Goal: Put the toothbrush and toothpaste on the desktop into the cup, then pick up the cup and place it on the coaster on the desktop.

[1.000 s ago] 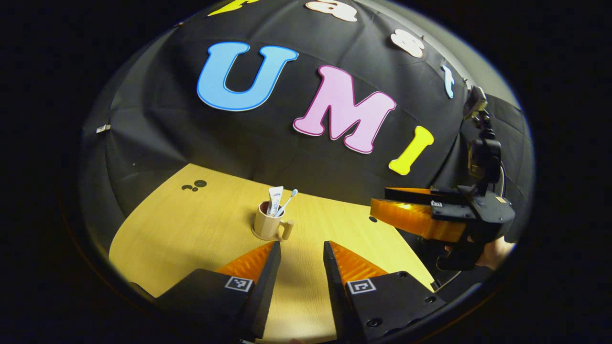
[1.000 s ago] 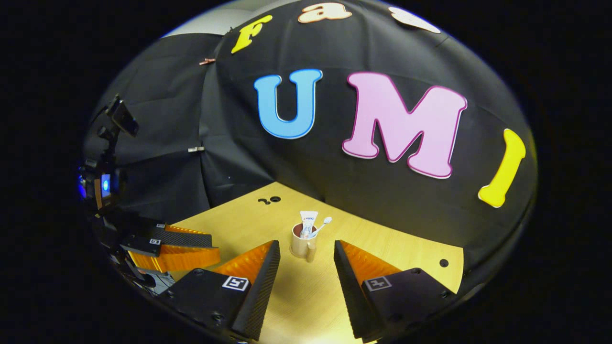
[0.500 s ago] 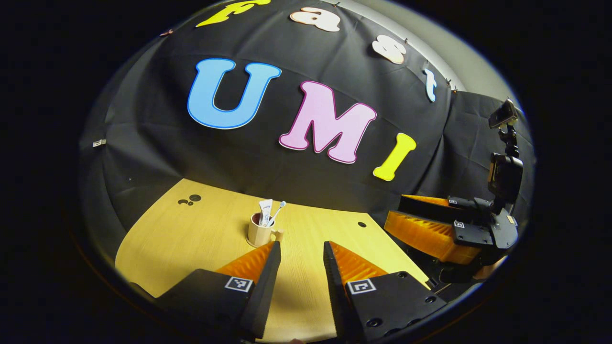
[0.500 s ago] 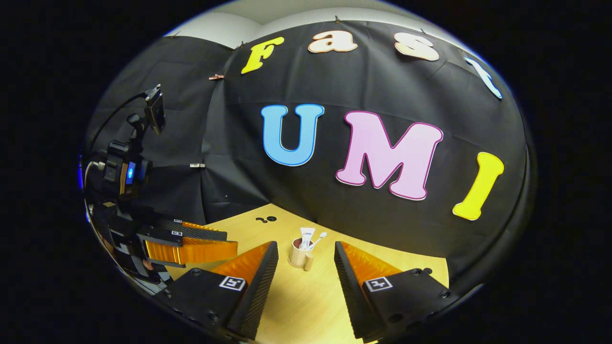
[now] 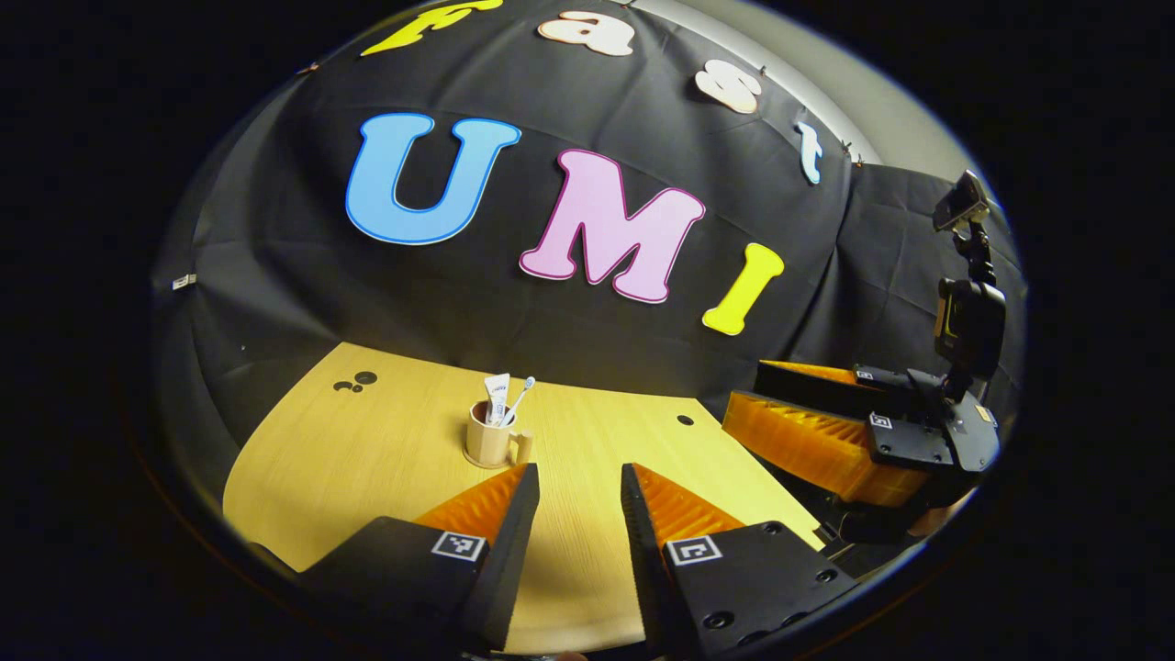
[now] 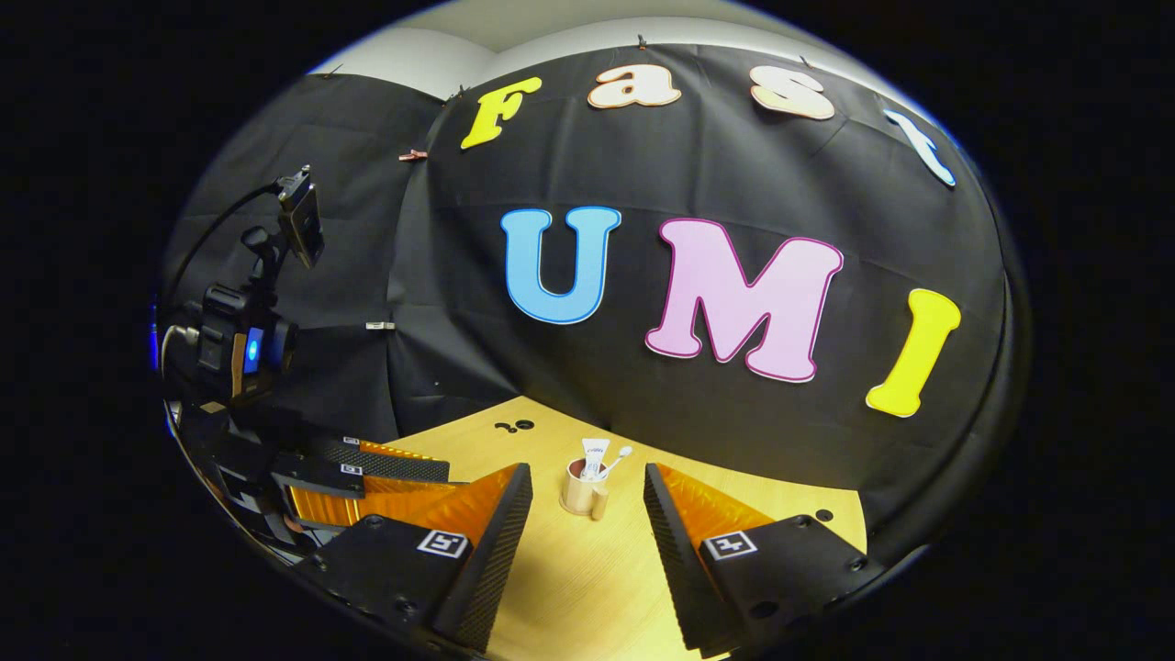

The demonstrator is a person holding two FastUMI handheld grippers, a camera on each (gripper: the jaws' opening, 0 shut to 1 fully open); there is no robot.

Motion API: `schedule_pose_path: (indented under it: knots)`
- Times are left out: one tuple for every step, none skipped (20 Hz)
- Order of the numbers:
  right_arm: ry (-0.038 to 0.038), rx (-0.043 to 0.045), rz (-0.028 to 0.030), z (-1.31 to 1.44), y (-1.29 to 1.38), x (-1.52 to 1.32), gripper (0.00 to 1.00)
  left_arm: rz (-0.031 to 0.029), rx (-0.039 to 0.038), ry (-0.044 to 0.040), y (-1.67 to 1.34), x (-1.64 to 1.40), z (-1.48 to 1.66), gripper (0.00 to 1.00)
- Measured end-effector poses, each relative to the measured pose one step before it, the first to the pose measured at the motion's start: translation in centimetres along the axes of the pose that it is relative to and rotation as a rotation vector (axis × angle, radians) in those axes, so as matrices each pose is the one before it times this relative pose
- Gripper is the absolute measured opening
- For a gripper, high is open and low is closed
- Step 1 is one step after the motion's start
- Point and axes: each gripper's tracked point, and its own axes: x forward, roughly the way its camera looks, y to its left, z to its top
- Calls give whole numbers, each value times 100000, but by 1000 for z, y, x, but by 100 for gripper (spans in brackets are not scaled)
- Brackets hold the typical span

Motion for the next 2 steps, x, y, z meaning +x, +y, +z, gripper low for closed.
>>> schedule_pose_path:
  knots:
    - [280, 26, -3, -108, -39, -63, 77, -62, -75, 123, -121, -98, -118, 57]
    - [543, 278, 140, -182, 9, -83, 77, -192, -127, 216, -148, 29, -153, 57]
